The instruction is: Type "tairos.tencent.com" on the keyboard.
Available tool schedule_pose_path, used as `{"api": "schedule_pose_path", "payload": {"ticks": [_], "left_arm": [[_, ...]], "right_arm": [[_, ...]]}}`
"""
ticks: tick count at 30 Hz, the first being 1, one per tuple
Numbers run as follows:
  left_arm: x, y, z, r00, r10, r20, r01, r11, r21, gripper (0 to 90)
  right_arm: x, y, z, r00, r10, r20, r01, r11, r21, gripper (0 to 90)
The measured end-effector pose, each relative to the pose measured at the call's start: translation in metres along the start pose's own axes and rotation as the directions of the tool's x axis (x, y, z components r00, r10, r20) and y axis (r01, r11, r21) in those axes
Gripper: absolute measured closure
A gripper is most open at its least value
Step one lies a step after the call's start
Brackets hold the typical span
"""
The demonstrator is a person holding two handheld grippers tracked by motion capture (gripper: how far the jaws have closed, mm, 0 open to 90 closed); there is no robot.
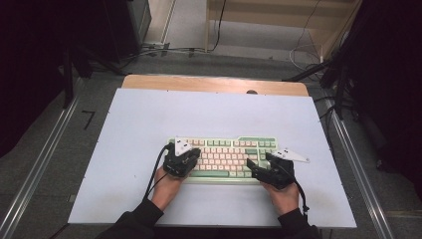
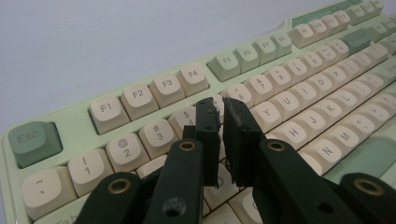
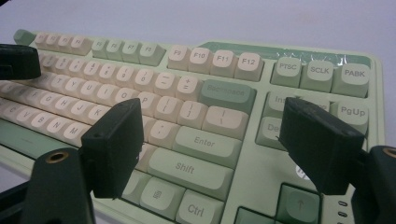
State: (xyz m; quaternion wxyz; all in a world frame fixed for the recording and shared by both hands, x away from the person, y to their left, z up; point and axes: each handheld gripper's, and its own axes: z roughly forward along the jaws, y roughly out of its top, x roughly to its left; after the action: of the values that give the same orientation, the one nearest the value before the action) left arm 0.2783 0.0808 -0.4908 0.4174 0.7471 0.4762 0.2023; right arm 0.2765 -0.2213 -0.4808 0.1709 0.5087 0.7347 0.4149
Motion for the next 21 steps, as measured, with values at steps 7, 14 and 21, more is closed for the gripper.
{"api": "schedule_pose_path", "payload": {"ticks": [7, 14, 21], "left_arm": [[0.0004, -0.0002, 0.0026, 1.0, -0.003, 0.004, 0.003, 1.0, 0.008, 89.0], [-0.0006, 0.0, 0.0044, 0.9999, -0.005, 0.009, 0.005, 0.9999, 0.015, 90.0], [-0.0014, 0.0003, 0.005, 0.9999, -0.005, 0.012, 0.005, 0.9998, 0.019, 90.0]], "right_arm": [[0.0012, 0.0004, 0.0006, 1.0, -0.001, -0.001, 0.001, 1.0, 0.004, 20.5], [0.0014, 0.0006, 0.0008, 1.0, -0.004, -0.001, 0.004, 1.0, 0.003, 20.7], [0.0018, 0.0006, 0.0013, 0.9999, -0.011, -0.001, 0.011, 1.0, 0.001, 20.7]]}}
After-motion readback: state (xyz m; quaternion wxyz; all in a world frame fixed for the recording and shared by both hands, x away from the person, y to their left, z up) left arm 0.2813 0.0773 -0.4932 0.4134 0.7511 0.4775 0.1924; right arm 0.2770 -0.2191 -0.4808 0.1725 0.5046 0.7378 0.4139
